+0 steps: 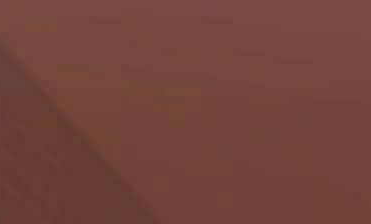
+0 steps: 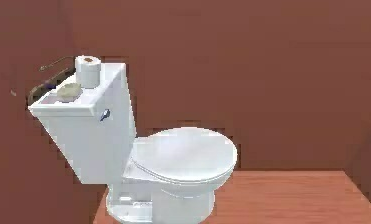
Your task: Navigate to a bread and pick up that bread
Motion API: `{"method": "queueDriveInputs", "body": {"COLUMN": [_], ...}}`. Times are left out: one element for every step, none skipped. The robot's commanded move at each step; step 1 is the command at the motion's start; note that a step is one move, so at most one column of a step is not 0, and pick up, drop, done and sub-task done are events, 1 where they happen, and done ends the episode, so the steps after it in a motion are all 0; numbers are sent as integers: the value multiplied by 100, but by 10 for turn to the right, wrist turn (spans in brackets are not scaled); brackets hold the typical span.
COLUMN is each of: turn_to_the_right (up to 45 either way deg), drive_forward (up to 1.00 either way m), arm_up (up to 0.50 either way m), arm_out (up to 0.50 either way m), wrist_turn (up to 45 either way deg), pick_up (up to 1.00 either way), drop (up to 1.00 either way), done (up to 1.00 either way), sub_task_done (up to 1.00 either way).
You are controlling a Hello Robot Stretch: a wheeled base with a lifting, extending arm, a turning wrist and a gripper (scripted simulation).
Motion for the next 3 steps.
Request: {"method": "queueDriveInputs", "body": {"turn_to_the_right": [-450, -450, -450], "drive_forward": [0, 0, 0], "arm_up": [0, 0, 0], "arm_out": [0, 0, 0], "wrist_turn": [0, 0, 0], "pick_up": [0, 0, 0], "drop": [0, 0, 0], "done": [0, 0, 0], "sub_task_done": [0, 0, 0]}}
